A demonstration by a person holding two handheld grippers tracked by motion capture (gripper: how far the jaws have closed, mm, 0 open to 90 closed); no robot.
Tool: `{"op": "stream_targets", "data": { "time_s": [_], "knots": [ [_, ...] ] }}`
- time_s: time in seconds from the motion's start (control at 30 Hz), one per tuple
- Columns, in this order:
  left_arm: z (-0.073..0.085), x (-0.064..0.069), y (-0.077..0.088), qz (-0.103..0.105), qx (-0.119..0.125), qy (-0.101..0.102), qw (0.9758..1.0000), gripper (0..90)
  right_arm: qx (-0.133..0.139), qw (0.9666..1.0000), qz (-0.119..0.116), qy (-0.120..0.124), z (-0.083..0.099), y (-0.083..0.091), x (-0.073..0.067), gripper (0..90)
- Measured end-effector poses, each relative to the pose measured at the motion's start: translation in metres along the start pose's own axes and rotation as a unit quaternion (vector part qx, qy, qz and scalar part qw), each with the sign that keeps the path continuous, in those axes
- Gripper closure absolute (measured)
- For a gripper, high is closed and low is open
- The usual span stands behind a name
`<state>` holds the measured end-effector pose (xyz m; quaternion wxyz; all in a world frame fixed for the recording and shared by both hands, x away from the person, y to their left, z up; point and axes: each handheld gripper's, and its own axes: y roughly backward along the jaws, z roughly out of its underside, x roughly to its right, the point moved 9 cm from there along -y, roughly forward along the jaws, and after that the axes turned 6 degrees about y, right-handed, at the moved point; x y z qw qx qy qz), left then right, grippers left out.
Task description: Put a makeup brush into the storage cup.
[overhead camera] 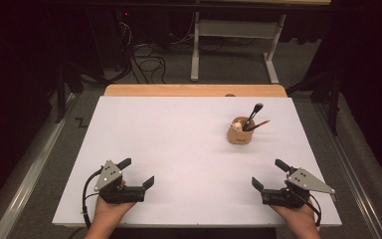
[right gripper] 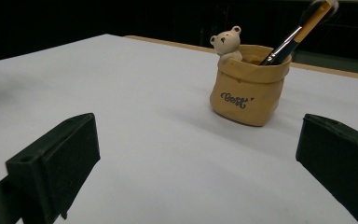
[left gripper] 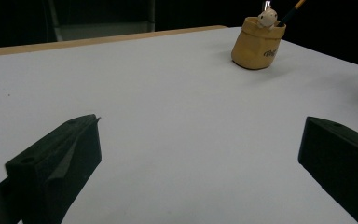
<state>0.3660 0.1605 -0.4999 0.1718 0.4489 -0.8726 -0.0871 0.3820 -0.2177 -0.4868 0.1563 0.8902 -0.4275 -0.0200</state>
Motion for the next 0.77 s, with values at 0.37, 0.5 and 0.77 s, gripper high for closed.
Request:
{"op": "stream_targets", "data": {
  "time_s": [0.37, 0.5, 0.77],
  "knots": [
    [0.0026, 0.001, -0.004, 0.001, -0.006, -0.002, 1.0, 0.2, 0.014, 0.9999, 0.005, -0.005, -0.004, 0.0056, 0.0031, 0.2],
    [0.0024, 0.0007, -0.0037, 0.002, -0.005, -0.001, 1.0, 0.2, 0.012, 0.9999, 0.003, -0.007, -0.0031, 0.0046, 0.0025, 0.2],
    [0.001, -0.0023, -0.0011, -0.003, -0.001, 0.001, 1.0, 0.2, 0.01, 0.9999, 0.002, -0.009, -0.0018, 0.0021, 0.0034, 0.2]
  ]
}}
